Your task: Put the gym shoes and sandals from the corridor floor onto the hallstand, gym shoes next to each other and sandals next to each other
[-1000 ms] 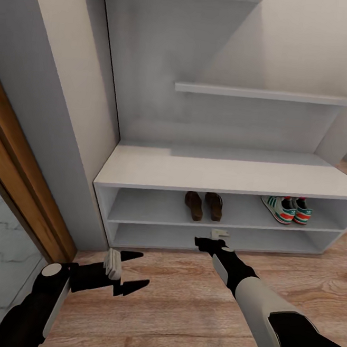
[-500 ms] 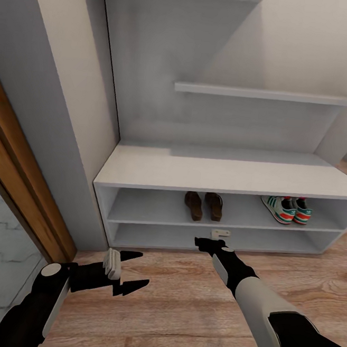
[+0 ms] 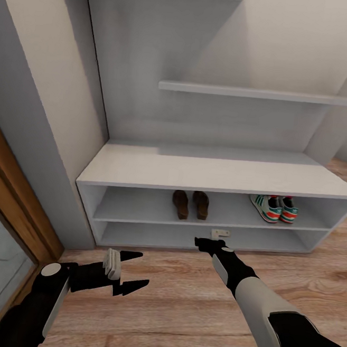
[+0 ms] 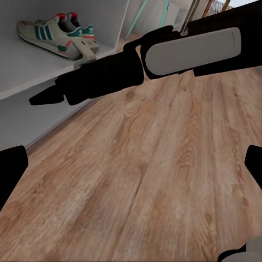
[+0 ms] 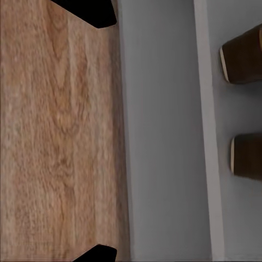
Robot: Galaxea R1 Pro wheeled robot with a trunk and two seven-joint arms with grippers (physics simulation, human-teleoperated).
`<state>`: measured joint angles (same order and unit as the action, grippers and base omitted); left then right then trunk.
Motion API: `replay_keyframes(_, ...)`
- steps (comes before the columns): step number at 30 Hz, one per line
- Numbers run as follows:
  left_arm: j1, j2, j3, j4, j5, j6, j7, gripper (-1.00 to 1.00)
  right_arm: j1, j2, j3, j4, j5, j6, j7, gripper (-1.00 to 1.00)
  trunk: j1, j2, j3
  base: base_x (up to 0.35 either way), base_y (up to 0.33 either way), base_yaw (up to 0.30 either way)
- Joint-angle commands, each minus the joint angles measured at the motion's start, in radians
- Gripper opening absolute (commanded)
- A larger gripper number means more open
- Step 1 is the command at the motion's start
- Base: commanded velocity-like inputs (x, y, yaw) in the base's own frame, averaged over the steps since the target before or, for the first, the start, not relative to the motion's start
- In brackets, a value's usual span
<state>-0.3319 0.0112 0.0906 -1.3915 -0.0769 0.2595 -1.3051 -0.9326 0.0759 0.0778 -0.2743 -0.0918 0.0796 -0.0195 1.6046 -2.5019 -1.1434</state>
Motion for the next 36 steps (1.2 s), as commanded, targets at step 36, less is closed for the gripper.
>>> replay_keyframes(36,0.001,0.000,0.022,-0.001,-0.005,0.011,-0.004,1.00,0.000,-0.001,0.009,0.086,-0.008,0.004,-0.001,1.00,0.000,0.000,-0.001,-0.118,-0.113,0.000)
